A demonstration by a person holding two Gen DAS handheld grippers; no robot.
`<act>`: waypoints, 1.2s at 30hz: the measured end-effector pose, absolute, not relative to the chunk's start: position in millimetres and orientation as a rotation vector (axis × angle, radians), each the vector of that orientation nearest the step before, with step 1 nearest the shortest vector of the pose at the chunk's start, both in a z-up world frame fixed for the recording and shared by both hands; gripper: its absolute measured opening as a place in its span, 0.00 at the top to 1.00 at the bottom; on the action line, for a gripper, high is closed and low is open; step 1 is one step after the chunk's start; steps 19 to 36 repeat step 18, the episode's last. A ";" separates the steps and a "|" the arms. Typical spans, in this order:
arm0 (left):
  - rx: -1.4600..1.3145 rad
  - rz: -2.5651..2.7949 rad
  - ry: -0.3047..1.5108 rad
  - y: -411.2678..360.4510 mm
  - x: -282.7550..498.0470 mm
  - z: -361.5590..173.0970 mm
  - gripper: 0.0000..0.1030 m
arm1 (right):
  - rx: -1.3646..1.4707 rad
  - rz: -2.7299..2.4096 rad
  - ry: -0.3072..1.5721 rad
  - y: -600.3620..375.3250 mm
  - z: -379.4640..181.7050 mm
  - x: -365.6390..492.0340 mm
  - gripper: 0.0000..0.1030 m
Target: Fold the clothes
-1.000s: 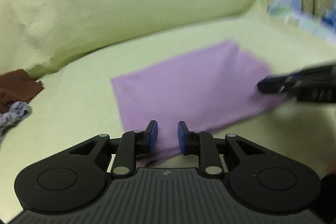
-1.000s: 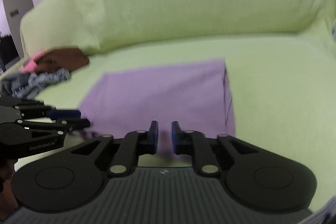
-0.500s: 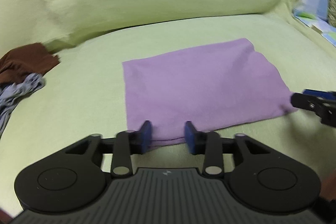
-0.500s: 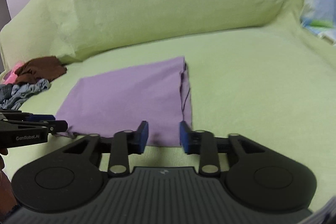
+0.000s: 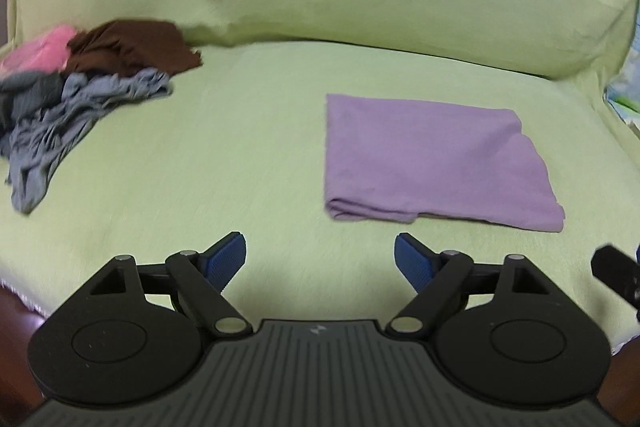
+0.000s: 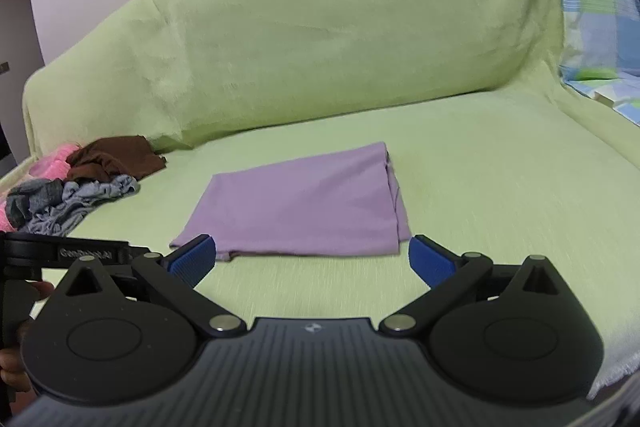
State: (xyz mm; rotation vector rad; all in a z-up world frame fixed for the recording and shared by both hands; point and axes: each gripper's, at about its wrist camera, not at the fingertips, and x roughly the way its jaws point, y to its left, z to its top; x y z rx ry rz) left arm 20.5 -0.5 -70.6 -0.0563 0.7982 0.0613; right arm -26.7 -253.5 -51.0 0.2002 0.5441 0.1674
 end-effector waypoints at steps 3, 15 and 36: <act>-0.076 0.057 0.800 1.4 20.6 -65.5 0.19 | 0.181 0.151 0.544 -248.6 -49.0 -29.5 0.01; -0.008 -0.033 0.709 -36.7 25.4 -59.9 0.21 | 0.188 0.090 0.547 -262.7 -45.7 -28.8 0.01; 0.029 0.012 0.695 -42.8 28.7 -60.3 0.18 | 0.191 0.090 0.557 -264.2 -50.4 -28.0 0.01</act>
